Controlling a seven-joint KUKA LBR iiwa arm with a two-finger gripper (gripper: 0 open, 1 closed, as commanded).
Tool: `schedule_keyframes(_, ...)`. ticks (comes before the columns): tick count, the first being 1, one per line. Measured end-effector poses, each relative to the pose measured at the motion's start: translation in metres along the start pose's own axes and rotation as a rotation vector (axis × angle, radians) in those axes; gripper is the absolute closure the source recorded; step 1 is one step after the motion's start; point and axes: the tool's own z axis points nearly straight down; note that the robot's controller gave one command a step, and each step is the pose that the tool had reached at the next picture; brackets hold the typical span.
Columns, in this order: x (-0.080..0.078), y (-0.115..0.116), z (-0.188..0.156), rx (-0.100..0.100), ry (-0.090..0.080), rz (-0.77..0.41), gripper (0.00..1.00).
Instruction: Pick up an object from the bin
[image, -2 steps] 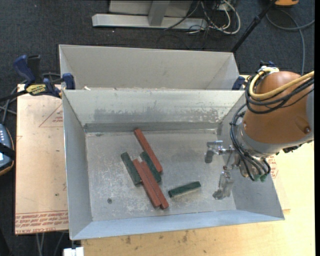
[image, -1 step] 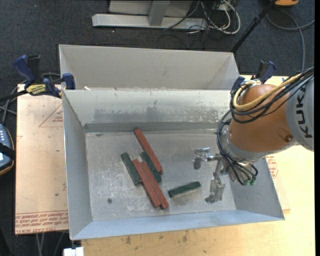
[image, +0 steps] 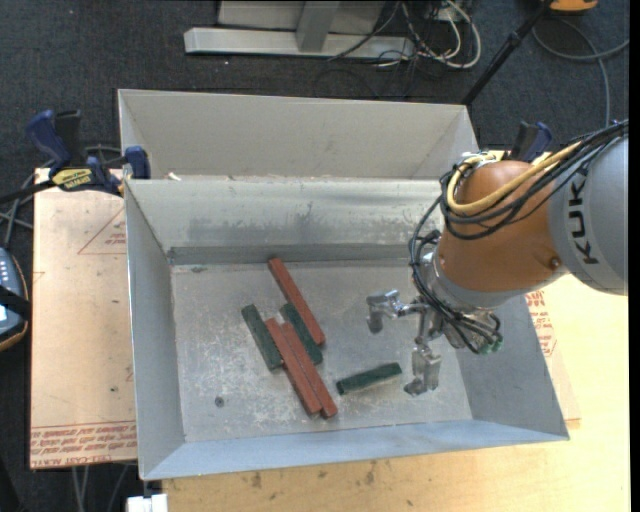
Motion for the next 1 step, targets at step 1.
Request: schedule_keyframes(1,0.0001,-0.001,0.0374,-0.001,0.002,0.148,0.0)
